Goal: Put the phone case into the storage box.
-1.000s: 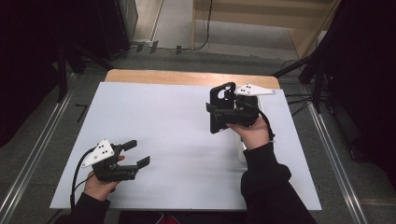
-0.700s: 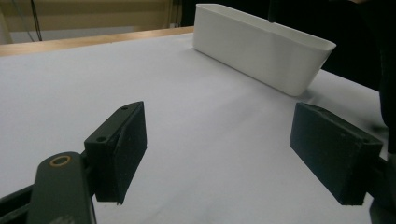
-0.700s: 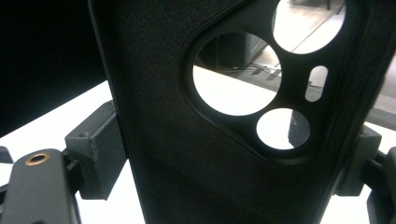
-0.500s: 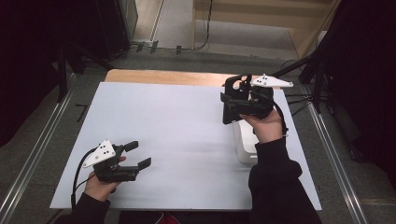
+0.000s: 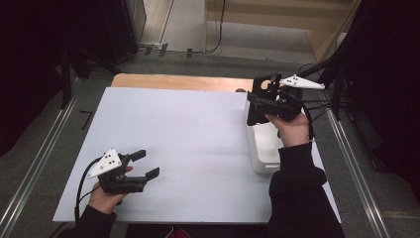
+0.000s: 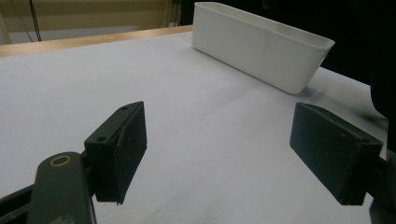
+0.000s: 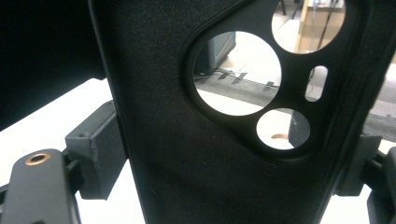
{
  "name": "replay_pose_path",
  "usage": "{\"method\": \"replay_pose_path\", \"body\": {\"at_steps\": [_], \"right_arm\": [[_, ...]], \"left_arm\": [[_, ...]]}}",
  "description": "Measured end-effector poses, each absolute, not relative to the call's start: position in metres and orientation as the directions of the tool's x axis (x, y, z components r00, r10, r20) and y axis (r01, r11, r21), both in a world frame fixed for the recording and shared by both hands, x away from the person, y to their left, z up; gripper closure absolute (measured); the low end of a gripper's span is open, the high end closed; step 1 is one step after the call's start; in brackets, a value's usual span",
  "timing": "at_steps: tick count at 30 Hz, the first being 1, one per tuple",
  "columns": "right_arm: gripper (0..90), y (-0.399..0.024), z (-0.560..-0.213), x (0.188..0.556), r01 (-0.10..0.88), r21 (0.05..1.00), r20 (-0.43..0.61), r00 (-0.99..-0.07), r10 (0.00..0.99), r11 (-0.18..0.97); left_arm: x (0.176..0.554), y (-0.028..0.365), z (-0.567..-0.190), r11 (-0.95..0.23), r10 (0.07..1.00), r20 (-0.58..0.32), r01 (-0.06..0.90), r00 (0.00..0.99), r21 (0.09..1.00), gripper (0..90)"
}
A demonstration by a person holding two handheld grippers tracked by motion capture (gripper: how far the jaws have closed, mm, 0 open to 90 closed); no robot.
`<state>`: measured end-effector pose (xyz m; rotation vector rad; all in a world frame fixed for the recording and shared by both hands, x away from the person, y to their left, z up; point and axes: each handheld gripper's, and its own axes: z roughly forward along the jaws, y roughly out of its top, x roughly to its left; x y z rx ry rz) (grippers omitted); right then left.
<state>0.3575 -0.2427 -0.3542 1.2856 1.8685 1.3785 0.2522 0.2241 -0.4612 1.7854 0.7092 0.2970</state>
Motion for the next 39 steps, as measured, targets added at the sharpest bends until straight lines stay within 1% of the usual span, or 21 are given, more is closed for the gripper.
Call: {"method": "replay_pose_path", "body": {"at_steps": [2, 12, 22, 28, 39], "right_arm": [[14.1, -0.245, -0.356, 0.360, 0.404, 0.914, 0.148, -0.432, 0.890, 0.044], [14.1, -0.258, -0.362, 0.373, 0.419, 0.908, 0.166, -0.381, 0.910, 0.010], [14.1, -0.261, -0.367, 0.391, 0.433, 0.901, 0.147, -0.337, 0.930, 0.014], [14.1, -0.265, -0.366, 0.401, 0.442, 0.897, 0.178, -0.315, 0.932, -0.022], [14.1, -0.264, -0.359, 0.424, 0.428, 0.903, 0.157, -0.274, 0.949, -0.026]], "left_arm": [[0.252, 0.224, -0.461, -0.184, 0.600, -0.137, 0.303, 0.788, 0.935, 18.8], [0.251, 0.223, -0.460, -0.179, 0.599, -0.144, 0.306, 0.788, 0.935, 18.8], [0.256, 0.222, -0.460, -0.178, 0.597, -0.141, 0.301, 0.790, 0.937, 18.8], [0.257, 0.220, -0.461, -0.187, 0.594, -0.136, 0.301, 0.793, 0.935, 18.8], [0.258, 0.219, -0.461, -0.196, 0.586, -0.134, 0.300, 0.799, 0.934, 18.8]]}}
